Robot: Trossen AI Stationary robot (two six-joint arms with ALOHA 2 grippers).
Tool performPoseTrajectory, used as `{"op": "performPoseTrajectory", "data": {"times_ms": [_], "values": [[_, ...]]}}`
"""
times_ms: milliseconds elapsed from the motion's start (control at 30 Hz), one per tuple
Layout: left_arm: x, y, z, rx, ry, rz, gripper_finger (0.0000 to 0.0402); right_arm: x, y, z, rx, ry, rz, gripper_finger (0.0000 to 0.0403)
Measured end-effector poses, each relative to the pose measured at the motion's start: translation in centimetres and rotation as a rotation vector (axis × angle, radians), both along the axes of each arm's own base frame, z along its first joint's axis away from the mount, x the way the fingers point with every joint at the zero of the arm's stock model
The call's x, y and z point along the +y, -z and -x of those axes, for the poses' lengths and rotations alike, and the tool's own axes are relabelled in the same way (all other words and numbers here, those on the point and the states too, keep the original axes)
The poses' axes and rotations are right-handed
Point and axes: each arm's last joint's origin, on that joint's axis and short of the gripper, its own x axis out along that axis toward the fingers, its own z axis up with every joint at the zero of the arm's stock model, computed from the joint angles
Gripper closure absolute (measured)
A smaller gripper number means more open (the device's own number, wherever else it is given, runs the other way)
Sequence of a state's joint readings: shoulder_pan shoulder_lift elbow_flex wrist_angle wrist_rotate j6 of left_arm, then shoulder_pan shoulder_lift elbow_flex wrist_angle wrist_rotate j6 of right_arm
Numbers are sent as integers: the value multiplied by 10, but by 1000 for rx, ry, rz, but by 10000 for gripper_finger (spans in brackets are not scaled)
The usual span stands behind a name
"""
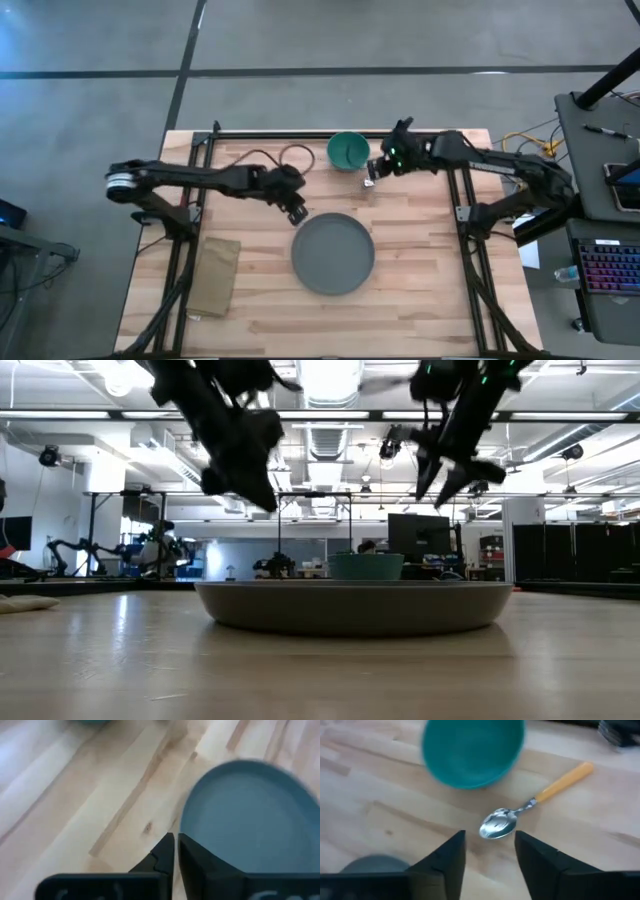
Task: Set table place
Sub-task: Put the green bowl on top of the gray plate
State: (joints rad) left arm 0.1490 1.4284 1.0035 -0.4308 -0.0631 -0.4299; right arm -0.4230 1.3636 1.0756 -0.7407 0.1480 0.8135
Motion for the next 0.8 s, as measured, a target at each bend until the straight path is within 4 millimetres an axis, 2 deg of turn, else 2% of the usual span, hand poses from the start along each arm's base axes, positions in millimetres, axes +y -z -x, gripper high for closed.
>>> {"op": "performPoseTrajectory", "data": {"times_ms": [133,333,533,800], "values": [[-3,-22,21,-42,-53,42,367,-32,22,0,61,47,-49,200],[-11,-39,44,-86,-130,78,356,-69,43,-17,18,47,-87,192],[-15,-30,62,-59,-199,107,356,-93,48,-38,47,24,-72,197],[-23,-24,73,-65,-227,149,355,-114,64,-44,112,31,-97,197]]}}
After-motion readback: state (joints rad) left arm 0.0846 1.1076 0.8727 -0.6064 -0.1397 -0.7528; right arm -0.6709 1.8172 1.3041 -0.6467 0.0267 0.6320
